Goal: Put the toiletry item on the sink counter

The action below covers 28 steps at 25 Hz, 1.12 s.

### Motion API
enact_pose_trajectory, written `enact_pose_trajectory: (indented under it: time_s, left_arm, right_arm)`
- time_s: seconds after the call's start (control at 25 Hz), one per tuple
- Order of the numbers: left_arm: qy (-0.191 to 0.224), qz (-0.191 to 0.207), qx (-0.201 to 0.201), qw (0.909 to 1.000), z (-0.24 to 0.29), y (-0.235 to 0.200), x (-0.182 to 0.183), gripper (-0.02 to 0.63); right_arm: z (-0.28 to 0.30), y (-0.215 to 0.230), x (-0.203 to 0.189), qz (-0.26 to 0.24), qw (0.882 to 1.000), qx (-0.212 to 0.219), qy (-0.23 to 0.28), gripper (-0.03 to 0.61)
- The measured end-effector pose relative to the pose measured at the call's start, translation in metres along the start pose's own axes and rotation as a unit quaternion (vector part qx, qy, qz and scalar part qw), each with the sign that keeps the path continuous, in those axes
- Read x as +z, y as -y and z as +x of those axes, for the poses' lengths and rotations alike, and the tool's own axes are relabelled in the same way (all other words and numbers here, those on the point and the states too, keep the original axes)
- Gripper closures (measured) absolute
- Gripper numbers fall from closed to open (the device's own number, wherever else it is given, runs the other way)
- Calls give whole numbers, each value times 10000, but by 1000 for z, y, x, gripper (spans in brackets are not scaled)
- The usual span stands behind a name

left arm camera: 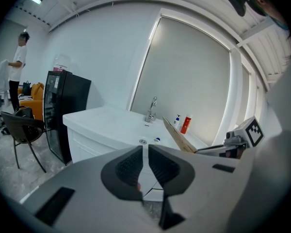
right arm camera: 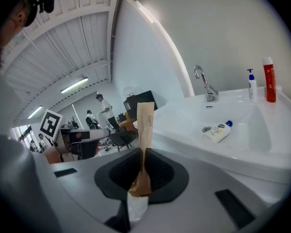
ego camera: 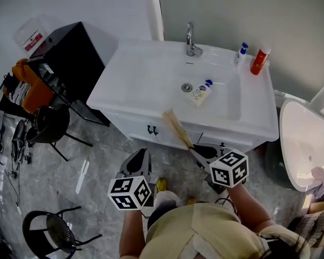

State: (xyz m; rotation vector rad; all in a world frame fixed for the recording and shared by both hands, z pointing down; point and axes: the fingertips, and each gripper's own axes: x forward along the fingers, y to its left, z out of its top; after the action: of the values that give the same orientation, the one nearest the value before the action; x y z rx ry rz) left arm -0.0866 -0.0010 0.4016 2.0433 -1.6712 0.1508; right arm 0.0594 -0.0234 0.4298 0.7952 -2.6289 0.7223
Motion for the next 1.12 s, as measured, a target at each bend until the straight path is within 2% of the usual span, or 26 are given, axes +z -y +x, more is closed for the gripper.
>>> enact_pose_trajectory:
  time_s: [0.6,1.12]
  left_arm:
    - [-273,96,-519,9982,61,-88,58,545]
    - [-367,133,-885,9953,91,-143,83,545]
  right_arm:
    - [100,6,57,183,9988,-457,34,528]
    - [163,2,85,183,9970,-757,-25,528]
